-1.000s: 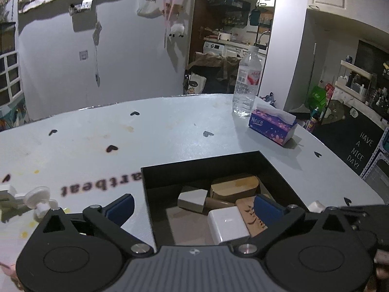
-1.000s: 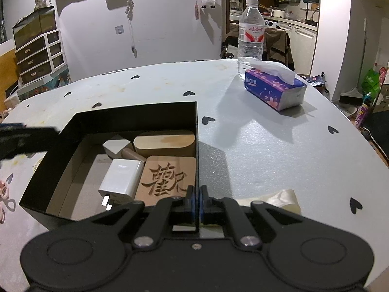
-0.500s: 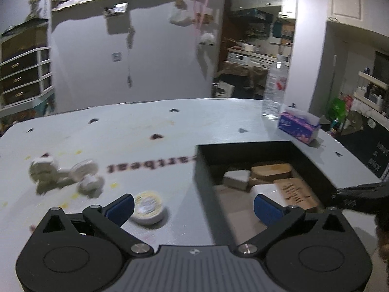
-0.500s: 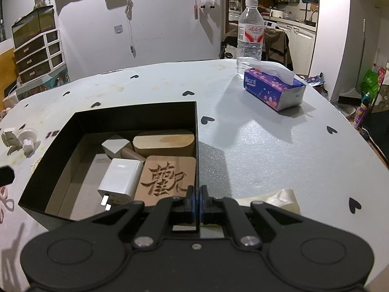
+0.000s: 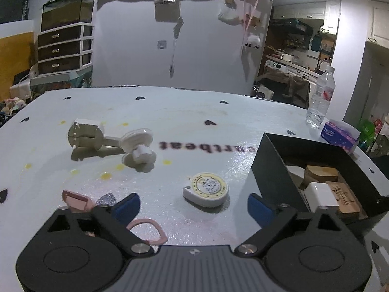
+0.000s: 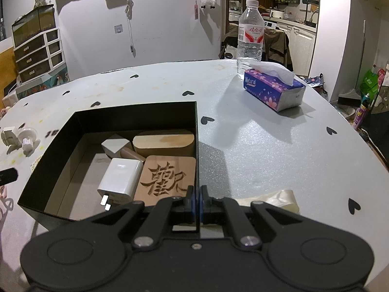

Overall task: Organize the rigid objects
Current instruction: 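Move the left gripper out of the box to the round tape measure, then grasp the yellow-and-white round tape measure with the left gripper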

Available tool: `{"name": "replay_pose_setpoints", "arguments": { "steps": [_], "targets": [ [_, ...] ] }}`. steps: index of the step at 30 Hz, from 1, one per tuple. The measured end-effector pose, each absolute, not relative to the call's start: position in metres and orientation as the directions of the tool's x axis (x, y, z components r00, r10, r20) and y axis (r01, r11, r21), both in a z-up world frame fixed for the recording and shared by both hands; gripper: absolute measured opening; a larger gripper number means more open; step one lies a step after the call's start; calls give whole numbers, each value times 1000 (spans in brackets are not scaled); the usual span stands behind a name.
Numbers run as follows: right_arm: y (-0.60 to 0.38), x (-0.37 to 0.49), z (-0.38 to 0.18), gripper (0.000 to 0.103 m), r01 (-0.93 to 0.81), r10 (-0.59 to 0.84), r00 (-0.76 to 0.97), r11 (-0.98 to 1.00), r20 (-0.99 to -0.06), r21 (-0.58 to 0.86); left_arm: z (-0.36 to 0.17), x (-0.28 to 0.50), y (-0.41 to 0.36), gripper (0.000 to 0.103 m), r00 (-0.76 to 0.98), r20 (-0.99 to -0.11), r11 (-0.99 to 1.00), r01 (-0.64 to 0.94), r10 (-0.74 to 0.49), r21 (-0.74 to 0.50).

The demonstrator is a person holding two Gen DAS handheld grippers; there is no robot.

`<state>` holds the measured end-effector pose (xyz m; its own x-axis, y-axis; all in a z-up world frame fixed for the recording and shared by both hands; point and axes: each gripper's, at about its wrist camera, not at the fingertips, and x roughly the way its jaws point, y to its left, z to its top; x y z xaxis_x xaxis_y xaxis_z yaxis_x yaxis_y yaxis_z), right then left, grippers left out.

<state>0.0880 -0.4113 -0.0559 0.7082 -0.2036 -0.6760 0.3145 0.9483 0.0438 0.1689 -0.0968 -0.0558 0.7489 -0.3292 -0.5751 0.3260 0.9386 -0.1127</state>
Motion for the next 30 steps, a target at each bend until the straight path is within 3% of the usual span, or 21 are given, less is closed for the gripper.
{"name": "replay_pose_setpoints", "arguments": {
  "steps": [6, 15, 18, 30],
  "targets": [
    [-412, 88, -56, 4, 313, -202, 707, 949, -678, 43, -68, 186, -113, 73, 738, -594, 938, 334, -321, -93],
    [-412, 88, -55, 4, 313, -203, 707, 949, -678, 42, -84, 210, -133, 69, 705, -630, 935, 340, -326, -104],
    [-412, 88, -55, 4, 312, -203, 706, 949, -678, 42, -87, 217, -137, 60, 693, -645, 936, 337, -322, -105],
    [-412, 88, -56, 4, 313, -204, 706, 949, -678, 41, -88, 227, -145, 61, 701, -647, 943, 322, -300, -88]
  ]
}}
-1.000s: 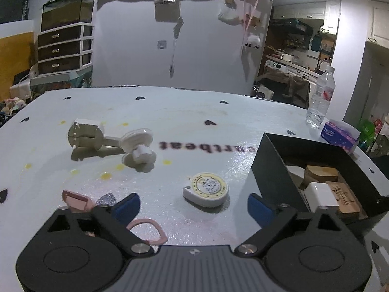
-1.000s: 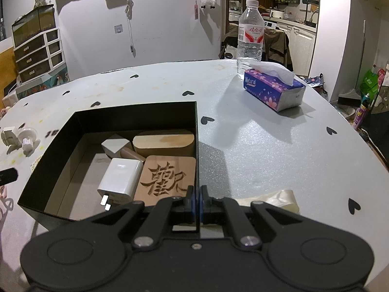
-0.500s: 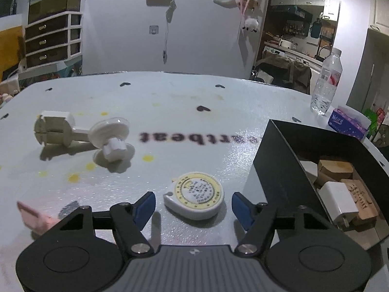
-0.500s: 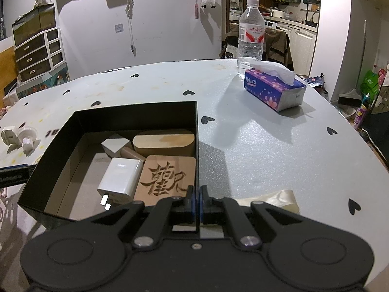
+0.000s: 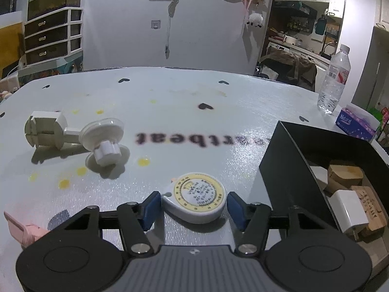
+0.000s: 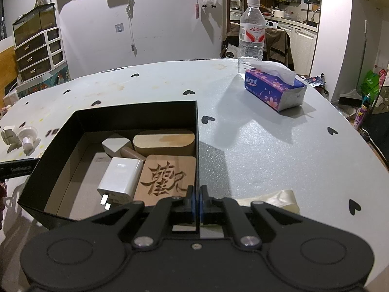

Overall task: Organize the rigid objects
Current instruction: 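Grasp the yellow-and-white round tape measure with the left gripper, then carry the tape measure into the box beside the white cube, release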

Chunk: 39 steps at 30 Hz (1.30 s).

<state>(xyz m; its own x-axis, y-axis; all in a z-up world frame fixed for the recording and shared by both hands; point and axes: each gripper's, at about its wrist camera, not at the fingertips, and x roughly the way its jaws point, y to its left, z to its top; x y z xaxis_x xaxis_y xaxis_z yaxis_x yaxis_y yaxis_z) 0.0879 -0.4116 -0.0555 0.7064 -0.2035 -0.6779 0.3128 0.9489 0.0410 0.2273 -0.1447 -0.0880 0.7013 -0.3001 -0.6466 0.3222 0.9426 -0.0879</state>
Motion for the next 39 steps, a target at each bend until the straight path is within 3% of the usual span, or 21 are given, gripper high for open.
{"name": "replay_pose_setpoints", "arguments": {
  "steps": [30, 39],
  "targets": [
    [-411, 89, -57, 4, 308, -195, 706, 950, -680, 47, -88, 166, -114, 59, 730, -623, 951, 298, -279, -77],
    [-412, 89, -58, 4, 308, -193, 707, 950, -680, 51, -43, 142, -112, 59, 788, -503, 932, 338, -355, -129]
  ]
}}
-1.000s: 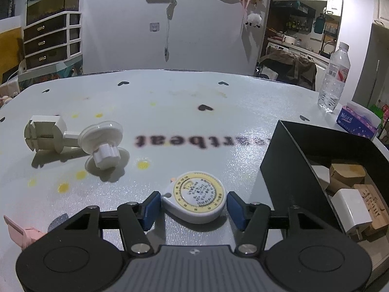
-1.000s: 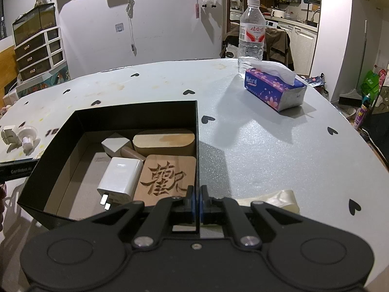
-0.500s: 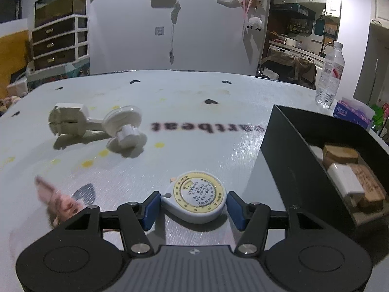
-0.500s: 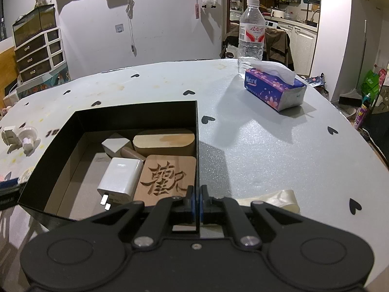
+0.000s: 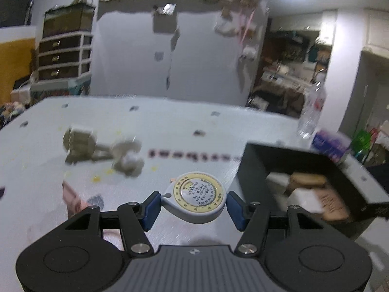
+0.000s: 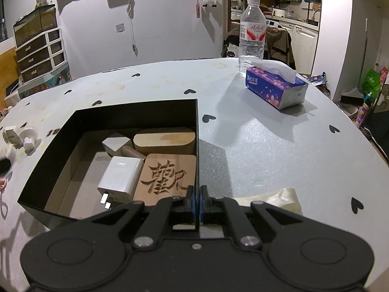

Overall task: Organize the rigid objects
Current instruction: 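Carry the tape measure into the box beside the white cube, release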

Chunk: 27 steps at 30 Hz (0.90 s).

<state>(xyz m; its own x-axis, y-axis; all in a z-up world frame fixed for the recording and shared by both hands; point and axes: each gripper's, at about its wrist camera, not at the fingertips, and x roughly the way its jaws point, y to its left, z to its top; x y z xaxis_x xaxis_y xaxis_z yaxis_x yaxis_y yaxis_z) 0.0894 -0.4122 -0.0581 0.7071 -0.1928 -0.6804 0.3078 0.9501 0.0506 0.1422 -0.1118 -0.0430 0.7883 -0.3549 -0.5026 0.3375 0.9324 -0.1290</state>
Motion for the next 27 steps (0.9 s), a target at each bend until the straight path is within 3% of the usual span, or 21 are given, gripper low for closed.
{"name": "replay_pose_setpoints", "arguments": {
  "steps": [5, 9, 15, 22, 27],
  "targets": [
    [-413, 89, -57, 4, 309, -191, 711, 949, -677, 57, -22, 139, -132, 59, 782, -450, 896, 428, -432, -115],
    [-413, 87, -52, 4, 309, -194, 723, 949, -663, 60, -16, 143, -157, 59, 739, -458, 851, 520, -494, -76],
    [-412, 88, -48, 3, 315, -204, 729, 947, -654, 56, -24, 159, -204, 59, 644, -532, 733, 677, -550, 62],
    [-415, 87, -48, 3, 314, -194, 729, 947, -656, 69, -44, 171, -240, 59, 579, -635, 565, 783, -511, 260],
    [-416, 88, -47, 3, 312, -190, 725, 948, -662, 69, -48, 180, -252, 59, 548, -686, 477, 818, -479, 320]
  ]
}}
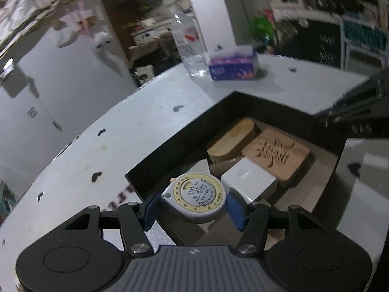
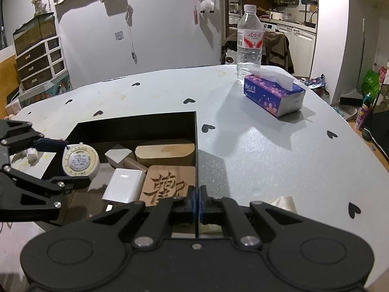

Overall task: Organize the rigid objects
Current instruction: 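Carry the tape measure into the box beside the white cube, release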

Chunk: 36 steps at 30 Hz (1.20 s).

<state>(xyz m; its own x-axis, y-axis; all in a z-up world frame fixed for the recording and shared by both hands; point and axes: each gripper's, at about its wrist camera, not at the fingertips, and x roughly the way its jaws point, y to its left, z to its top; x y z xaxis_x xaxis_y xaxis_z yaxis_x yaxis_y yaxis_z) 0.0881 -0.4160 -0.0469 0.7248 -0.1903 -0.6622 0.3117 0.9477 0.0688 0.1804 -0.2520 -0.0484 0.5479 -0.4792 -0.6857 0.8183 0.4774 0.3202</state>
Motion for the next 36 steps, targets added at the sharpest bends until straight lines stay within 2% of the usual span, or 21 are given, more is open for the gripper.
{"name": "replay_pose_setpoints", "arguments": {
  "steps": [4, 8, 12, 16, 21, 25, 27, 31, 33, 36],
  "targets": [
    [-416, 88, -47, 3, 315, -189, 725, 946, -663, 75, -53, 186, -261, 59, 522, -726, 400, 843, -448, 359],
    [-417, 88, -47, 3, 318, -184, 724, 944, -665, 84, -58, 196, -267, 59, 481, -757, 359, 869, -443, 342],
    [-417, 88, -46, 3, 317, -183, 722, 945, -668, 85, -61, 207, -270, 59, 418, -776, 350, 897, -473, 270],
    [-417, 88, -46, 3, 316, -181, 722, 945, -668, 86, -66, 208, -275, 61, 407, -788, 313, 906, -463, 284],
    [-419, 88, -47, 3, 313, -175, 723, 945, -668, 92, -71, 208, -282, 72, 404, -799, 299, 908, -445, 292],
    [-419, 88, -46, 3, 314, -176, 723, 945, -669, 91, -68, 208, -280, 75, 406, -797, 308, 907, -448, 289],
    [-419, 88, -47, 3, 315, -178, 723, 945, -668, 90, -64, 208, -278, 86, 421, -790, 333, 897, -446, 291],
    [-418, 88, -47, 3, 322, -184, 721, 943, -668, 88, -49, 208, -267, 91, 413, -772, 373, 895, -484, 245],
    [-417, 89, -47, 3, 326, -188, 719, 942, -669, 85, -41, 204, -262, 97, 420, -756, 390, 890, -503, 236],
    [-416, 89, -46, 3, 333, -197, 715, 939, -671, 80, -32, 197, -254, 98, 417, -741, 406, 889, -526, 212]
  ]
}}
